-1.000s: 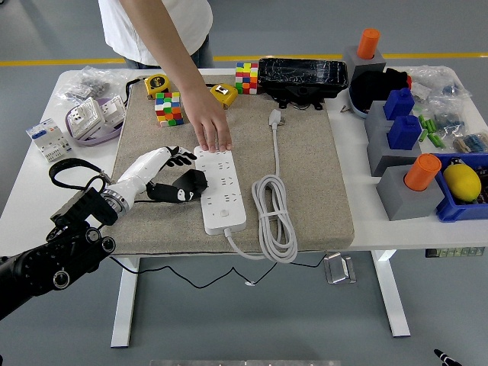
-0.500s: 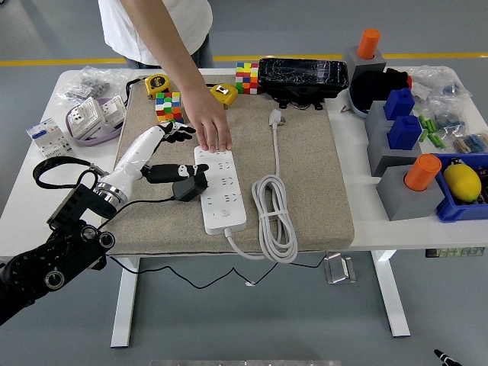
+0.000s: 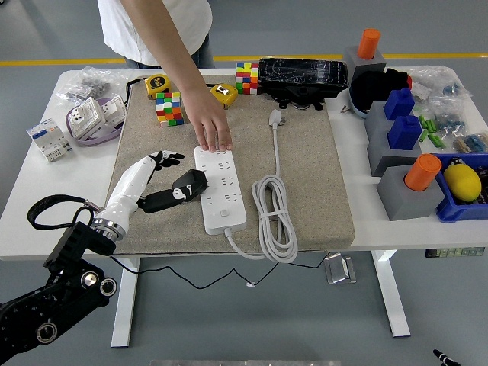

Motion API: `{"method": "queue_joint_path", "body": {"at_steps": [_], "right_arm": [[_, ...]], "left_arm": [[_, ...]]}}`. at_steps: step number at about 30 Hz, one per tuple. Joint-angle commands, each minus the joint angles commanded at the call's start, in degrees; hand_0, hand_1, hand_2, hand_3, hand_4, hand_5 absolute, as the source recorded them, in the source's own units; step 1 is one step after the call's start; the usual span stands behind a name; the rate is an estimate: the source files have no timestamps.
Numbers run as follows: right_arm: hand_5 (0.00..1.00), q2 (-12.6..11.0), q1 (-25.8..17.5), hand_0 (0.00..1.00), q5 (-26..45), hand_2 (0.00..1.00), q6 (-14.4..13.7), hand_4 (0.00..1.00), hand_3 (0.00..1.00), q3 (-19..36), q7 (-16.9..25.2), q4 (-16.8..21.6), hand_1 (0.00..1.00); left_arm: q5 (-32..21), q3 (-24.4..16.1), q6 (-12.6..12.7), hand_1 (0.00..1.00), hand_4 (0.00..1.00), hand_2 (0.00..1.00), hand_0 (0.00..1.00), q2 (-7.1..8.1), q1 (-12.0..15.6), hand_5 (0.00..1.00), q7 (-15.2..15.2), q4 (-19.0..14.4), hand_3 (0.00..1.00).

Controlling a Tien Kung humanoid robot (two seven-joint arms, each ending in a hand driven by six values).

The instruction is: Put the plug near the board,insert it into the board,press the button,pull the plug out

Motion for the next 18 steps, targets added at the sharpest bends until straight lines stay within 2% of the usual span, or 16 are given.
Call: {"method": "queue_joint_path", "body": {"at_steps": [7, 18], "right_arm": [[0.479, -0.2, 0.0, 0.611, 0.0, 0.642, 0.0, 0.946, 0.551, -0.2, 0.1, 0.1, 0.639], [0.479, -0.2, 0.0, 0.610, 0.0, 0.642, 0.0, 0.946, 0.550, 0.0, 0.1, 0.2, 0.639]], "left_arm": [[1.2, 0.5, -0.2, 0.785, 0.844, 0.785, 0.750, 0.43, 0.8, 0.627, 2.0, -0.2, 0.788], [0.8, 2.5, -1.5, 0.783, 0.826, 0.780, 0.748, -0.11, 0.2, 0.637, 3.2, -0.5, 0.779]]}}
